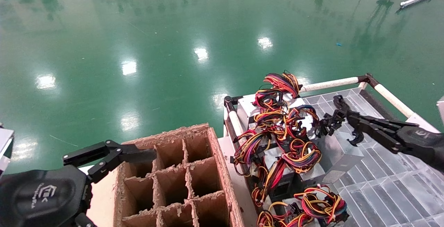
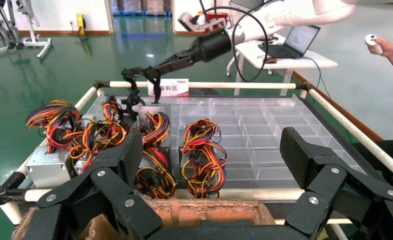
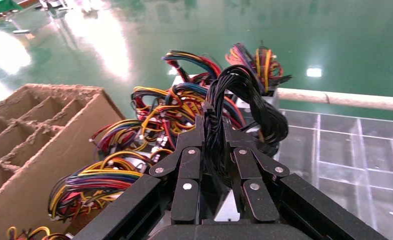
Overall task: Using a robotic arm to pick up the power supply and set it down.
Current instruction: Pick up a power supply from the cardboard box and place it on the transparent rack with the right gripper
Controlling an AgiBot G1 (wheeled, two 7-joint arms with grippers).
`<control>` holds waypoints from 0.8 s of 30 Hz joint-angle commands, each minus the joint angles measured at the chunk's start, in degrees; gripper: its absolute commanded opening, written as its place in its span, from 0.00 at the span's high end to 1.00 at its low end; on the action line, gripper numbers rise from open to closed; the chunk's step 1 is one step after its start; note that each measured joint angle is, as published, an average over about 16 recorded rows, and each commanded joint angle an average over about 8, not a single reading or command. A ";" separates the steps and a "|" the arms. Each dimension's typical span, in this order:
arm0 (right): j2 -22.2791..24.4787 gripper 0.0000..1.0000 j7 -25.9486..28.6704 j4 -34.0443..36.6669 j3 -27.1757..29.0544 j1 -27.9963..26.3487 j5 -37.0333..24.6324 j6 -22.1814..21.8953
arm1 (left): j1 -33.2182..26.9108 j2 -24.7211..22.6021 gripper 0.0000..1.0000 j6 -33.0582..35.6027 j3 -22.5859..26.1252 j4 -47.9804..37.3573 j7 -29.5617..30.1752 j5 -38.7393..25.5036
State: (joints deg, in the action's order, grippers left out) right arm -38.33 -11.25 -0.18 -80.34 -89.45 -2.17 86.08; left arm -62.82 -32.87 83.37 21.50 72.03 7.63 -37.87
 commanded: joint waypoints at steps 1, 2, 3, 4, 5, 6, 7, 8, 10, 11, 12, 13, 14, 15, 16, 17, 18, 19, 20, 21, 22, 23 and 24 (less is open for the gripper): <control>0.20 1.00 -0.13 0.27 0.33 0.53 0.48 0.07 | 0.00 0.00 0.00 0.00 0.00 0.00 0.00 0.00; 0.43 1.00 -0.28 0.42 0.30 0.37 0.44 -0.06 | 0.00 0.00 0.00 0.00 0.00 0.00 0.00 0.00; 0.65 1.00 -0.44 0.55 0.22 0.16 0.33 -0.22 | 0.00 0.00 0.00 0.00 0.00 0.00 0.00 0.00; 0.86 1.00 -0.61 0.68 0.11 -0.10 0.18 -0.41 | 0.00 0.00 0.00 0.00 0.00 0.00 0.00 0.00; 1.06 1.00 -0.77 0.80 -0.04 -0.41 -0.03 -0.64 | 0.00 0.00 0.00 0.00 0.00 0.00 0.00 0.00; 1.24 1.00 -0.92 0.90 -0.21 -0.76 -0.28 -0.89 | 0.00 0.00 0.00 0.00 0.00 0.00 0.00 0.00; 1.38 1.00 -1.07 0.99 -0.41 -1.13 -0.56 -1.16 | 0.00 0.00 0.00 0.00 0.00 0.00 0.00 0.00; 1.50 1.00 -1.21 1.09 -0.64 -1.55 -0.87 -1.53 | 0.00 0.00 0.00 0.00 0.00 0.00 0.00 0.00; 1.59 1.00 -1.47 1.27 -1.13 -2.44 -1.55 -2.40 | 0.00 0.00 0.00 0.00 0.00 0.00 0.00 0.00; 1.57 1.00 -1.58 1.35 -1.39 -2.94 -1.92 -2.93 | 0.00 0.00 0.00 0.00 0.00 0.00 0.00 0.00; 1.50 1.00 -1.68 1.41 -1.66 -3.43 -2.29 -3.46 | 0.00 0.00 0.00 0.00 0.00 0.00 0.00 0.00; 1.39 1.00 -1.78 1.44 -1.93 -3.91 -2.66 -3.99 | 0.00 0.00 0.00 0.00 0.00 0.00 0.00 0.00; 1.26 1.00 -1.86 1.45 -2.19 -4.39 -3.02 -4.50 | 0.00 0.00 0.00 0.00 0.00 0.00 0.00 0.00; 1.11 1.00 -1.93 1.43 -2.45 -4.88 -3.38 -4.99 | 0.00 0.00 0.00 0.00 0.01 0.00 0.00 0.00; 0.96 1.00 -1.98 1.40 -2.68 -5.37 -3.70 -5.44 | 0.00 0.00 0.00 0.00 0.01 0.00 0.00 0.00; 0.80 1.00 -2.04 1.35 -2.91 -5.86 -4.01 -5.85 | 0.00 0.00 0.00 0.00 0.01 0.00 0.00 0.00; 0.65 1.00 -2.11 1.26 -3.14 -6.33 -4.34 -6.18 | 0.00 0.00 0.00 0.00 0.01 0.00 0.00 0.00; 0.52 1.00 -2.17 1.15 -3.37 -6.74 -4.65 -6.41 | 0.00 0.00 0.00 0.00 0.01 0.00 0.00 0.00; 0.38 1.00 -2.22 1.02 -3.59 -7.10 -4.97 -6.59 | 0.00 0.00 0.00 0.00 0.01 0.00 0.00 0.00; 0.25 1.00 -2.24 0.89 -3.83 -7.41 -5.30 -6.72 | 0.00 0.00 0.00 0.00 0.01 0.00 0.00 0.00; 0.12 1.00 -2.25 0.77 -4.06 -7.66 -5.63 -6.83 | 0.00 0.00 0.00 0.00 0.01 0.00 0.00 0.00; -0.02 1.00 -2.24 0.64 -4.29 -7.82 -5.94 -6.88 | 0.00 0.00 0.00 0.00 0.01 0.00 0.00 0.01; -0.16 1.00 -2.21 0.47 -4.51 -7.89 -6.26 -6.83 | 0.00 0.00 0.00 0.00 0.01 0.00 0.00 0.01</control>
State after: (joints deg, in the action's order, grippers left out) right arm -38.51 -13.24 0.19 -84.72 -96.79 -8.25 79.78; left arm -62.82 -32.87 83.36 21.51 72.03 7.62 -37.87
